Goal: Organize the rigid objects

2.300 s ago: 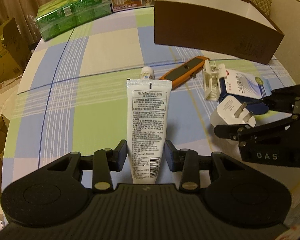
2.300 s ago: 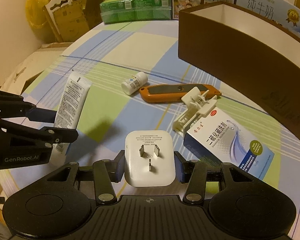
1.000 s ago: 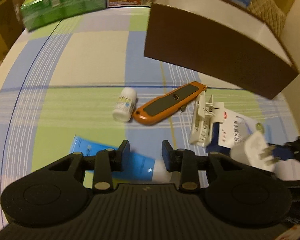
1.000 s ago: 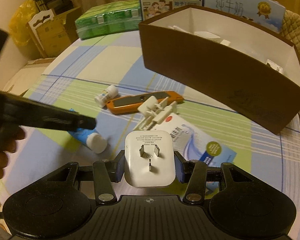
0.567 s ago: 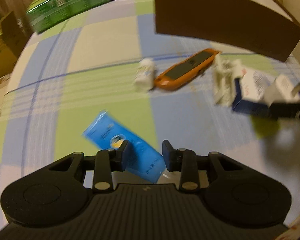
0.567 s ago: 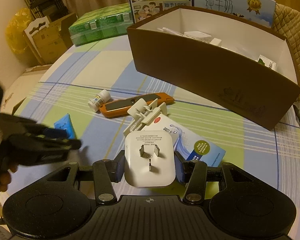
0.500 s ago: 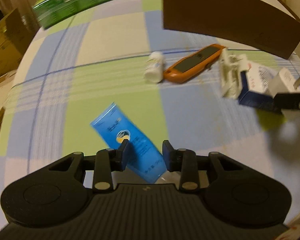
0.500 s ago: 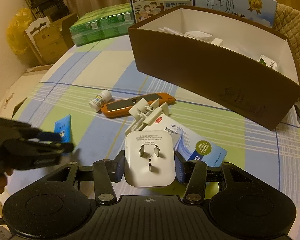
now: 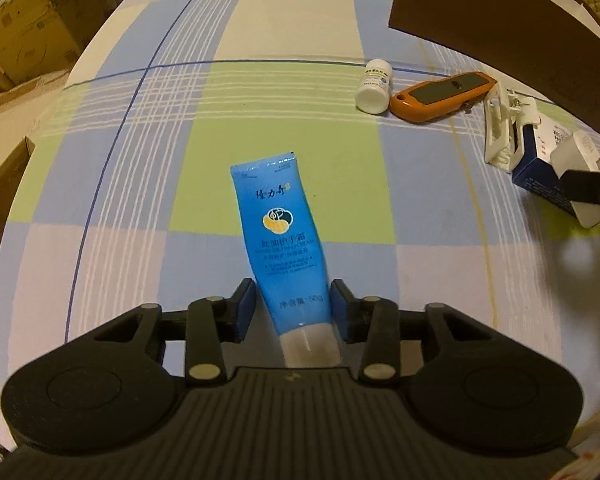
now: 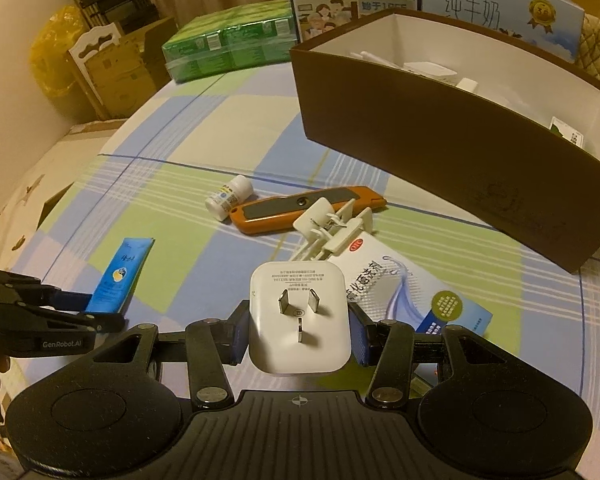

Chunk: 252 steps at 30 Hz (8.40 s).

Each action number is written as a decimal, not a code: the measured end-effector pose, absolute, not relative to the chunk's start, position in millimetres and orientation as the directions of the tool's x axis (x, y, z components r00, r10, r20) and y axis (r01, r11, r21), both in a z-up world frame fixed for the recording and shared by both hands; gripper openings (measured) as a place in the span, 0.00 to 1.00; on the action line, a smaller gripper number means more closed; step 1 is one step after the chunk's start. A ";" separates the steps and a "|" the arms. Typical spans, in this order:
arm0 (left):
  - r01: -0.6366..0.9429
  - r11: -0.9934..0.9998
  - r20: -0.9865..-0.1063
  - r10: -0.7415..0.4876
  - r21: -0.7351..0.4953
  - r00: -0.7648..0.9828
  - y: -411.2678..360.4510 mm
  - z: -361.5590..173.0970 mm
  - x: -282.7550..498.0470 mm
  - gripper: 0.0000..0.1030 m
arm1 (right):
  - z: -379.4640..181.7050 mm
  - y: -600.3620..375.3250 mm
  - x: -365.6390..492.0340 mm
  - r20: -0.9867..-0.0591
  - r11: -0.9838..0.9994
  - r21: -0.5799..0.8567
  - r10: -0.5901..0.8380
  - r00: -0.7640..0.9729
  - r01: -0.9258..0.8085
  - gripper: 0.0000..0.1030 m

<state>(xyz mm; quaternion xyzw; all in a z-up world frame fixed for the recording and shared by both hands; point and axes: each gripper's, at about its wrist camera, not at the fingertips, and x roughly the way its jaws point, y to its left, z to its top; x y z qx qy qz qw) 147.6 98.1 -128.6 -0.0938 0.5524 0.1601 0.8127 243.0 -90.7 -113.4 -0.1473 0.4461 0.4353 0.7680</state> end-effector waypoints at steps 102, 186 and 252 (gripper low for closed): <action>0.166 0.984 -0.888 -0.136 -0.069 0.439 -17.1 -70.7 492.1 0.32 | -86.3 -117.9 485.3 -0.808 0.763 0.145 0.459 0.370 -0.629 0.45; -0.260 0.957 -0.915 -0.016 -0.132 0.404 100.9 -88.8 176.6 0.41 | -129.1 -127.7 246.8 -0.854 0.527 0.163 0.498 0.147 -0.834 0.64; -0.080 0.997 -0.896 0.031 -0.005 0.443 109.3 -138.3 316.3 0.22 | -140.4 -156.1 336.6 -0.865 0.795 0.015 0.314 0.391 -0.606 0.59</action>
